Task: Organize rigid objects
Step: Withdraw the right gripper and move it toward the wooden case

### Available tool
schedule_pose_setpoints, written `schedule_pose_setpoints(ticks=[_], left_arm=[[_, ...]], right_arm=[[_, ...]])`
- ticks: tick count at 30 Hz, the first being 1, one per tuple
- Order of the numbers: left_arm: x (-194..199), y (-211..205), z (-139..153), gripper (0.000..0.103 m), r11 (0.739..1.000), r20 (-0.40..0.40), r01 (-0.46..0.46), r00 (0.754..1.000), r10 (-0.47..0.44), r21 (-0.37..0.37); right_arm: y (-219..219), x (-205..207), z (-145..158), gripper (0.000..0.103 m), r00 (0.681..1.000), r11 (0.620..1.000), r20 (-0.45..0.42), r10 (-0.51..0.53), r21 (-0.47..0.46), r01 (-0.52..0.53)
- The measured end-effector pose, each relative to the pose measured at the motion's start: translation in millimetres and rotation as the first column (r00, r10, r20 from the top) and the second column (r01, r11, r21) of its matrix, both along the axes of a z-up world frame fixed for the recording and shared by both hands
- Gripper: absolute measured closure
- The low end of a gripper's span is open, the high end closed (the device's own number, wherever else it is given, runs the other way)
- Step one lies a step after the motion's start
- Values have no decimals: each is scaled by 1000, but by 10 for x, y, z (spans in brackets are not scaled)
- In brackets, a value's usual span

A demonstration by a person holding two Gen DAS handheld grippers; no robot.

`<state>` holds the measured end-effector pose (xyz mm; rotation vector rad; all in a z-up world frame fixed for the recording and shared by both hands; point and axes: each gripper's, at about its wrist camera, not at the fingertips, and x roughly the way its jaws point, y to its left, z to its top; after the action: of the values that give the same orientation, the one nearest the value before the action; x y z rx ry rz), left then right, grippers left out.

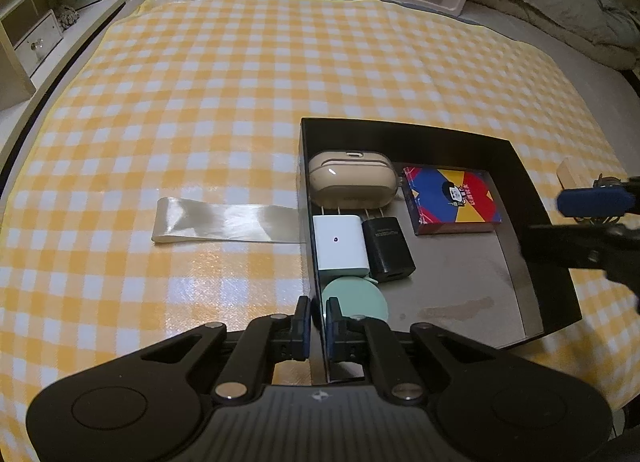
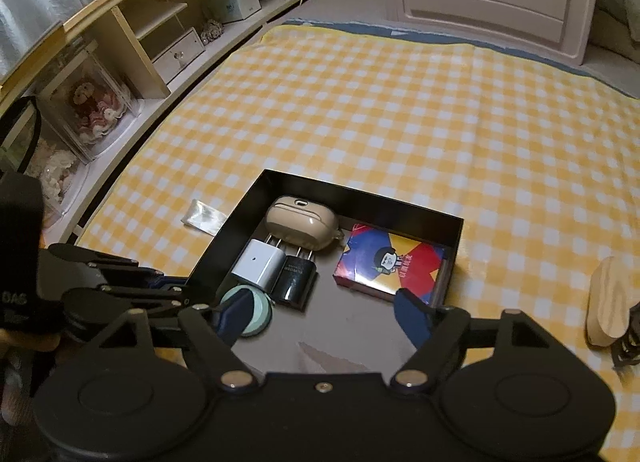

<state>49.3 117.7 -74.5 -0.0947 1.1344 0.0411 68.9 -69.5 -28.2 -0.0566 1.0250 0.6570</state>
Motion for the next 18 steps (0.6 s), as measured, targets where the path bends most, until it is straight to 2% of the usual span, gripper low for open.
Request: schedule_pose_setpoints(ticks=[3, 5, 6, 10, 18], left_arm=[[7, -33, 3, 97, 1000, -1, 0, 1000, 0, 11], [4, -38, 3, 97, 1000, -1, -2, 1000, 2, 17], [5, -45, 4, 97, 1000, -1, -1, 1000, 1, 20], [3, -52, 1, 97, 1000, -1, 0, 1000, 0, 26], [-3, -82, 0, 98, 999, 2, 0, 1000, 0, 52]], right_arm=[[-62, -42, 51, 20, 1000, 1000, 16, -3, 10, 3], [-107, -69, 90, 15, 1000, 1000, 25, -3, 24, 2], [-135, -78, 111, 9, 1000, 999, 29, 2, 34, -3], [-253, -120, 194, 3, 998, 998, 63, 17, 63, -21], [-602, -110, 287, 0, 988, 997, 145, -53, 69, 44]])
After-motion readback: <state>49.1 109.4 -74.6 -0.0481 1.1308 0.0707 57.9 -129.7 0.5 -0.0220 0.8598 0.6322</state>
